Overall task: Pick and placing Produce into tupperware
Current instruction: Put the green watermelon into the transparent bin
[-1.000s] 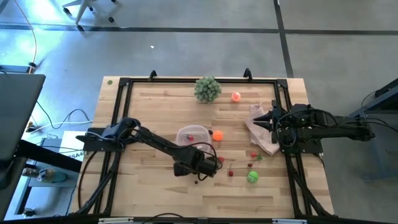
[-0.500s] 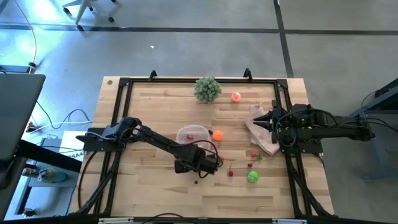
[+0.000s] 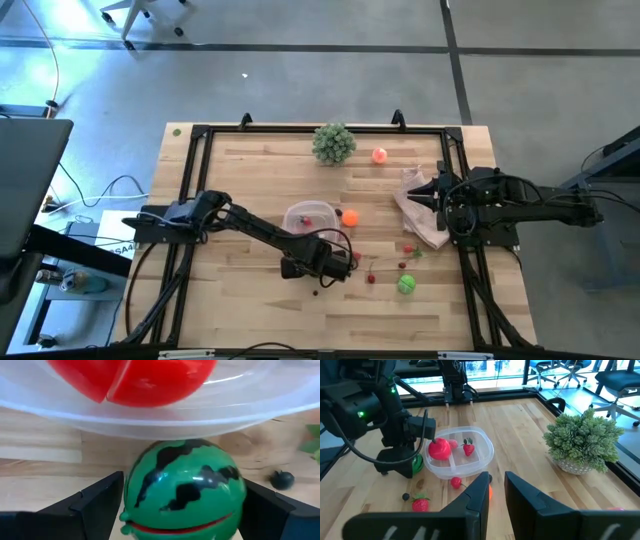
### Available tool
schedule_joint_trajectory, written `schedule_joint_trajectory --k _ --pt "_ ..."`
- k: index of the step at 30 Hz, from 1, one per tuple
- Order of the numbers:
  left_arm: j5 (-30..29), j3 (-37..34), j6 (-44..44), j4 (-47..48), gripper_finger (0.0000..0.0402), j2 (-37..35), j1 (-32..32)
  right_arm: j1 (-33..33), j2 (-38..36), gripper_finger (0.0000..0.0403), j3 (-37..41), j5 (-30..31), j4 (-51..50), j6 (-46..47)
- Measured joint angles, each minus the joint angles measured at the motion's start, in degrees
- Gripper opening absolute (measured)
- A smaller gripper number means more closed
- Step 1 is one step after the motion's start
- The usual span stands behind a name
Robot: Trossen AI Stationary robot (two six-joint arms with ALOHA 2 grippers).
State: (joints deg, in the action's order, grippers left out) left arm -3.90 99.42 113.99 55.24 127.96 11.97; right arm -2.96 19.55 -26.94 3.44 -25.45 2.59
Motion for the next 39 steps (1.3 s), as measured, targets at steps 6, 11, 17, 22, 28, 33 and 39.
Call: schedule_joint_trajectory --k 6,11,17,22,28,33,39 --pt "0.4 0.0 -0.3 0.0 0.0321 0.0 0.0 0.0 0.0 0.0052 0.0 0.0 0.0 0.0" --pt "0.4 0.0 -1.2 0.0 0.0321 0.0 0.0 0.0 0.0 0.0052 0.0 0.0 0.0 0.0" --pt "0.8 0.0 -1.2 -0.2 0.0321 0.8 0.0 0.0 0.0 0.0052 0.0 0.0 0.0 0.0" --pt "1.3 0.1 -1.7 -0.6 0.0321 1.3 0.0 0.0 0.0 0.0052 0.0 0.0 0.0 0.0" --pt "1.6 0.1 -3.2 -0.2 0.0301 1.3 0.0 0.0 0.0 0.0052 0.0 0.0 0.0 0.0" --pt "2.1 0.1 -3.2 0.6 0.0266 1.3 0.0 0.0 0.0 0.0052 0.0 0.0 0.0 0.0" --pt "2.4 0.1 -3.2 0.5 0.0296 1.4 0.0 0.0 0.0 0.0052 0.0 0.0 0.0 0.0"
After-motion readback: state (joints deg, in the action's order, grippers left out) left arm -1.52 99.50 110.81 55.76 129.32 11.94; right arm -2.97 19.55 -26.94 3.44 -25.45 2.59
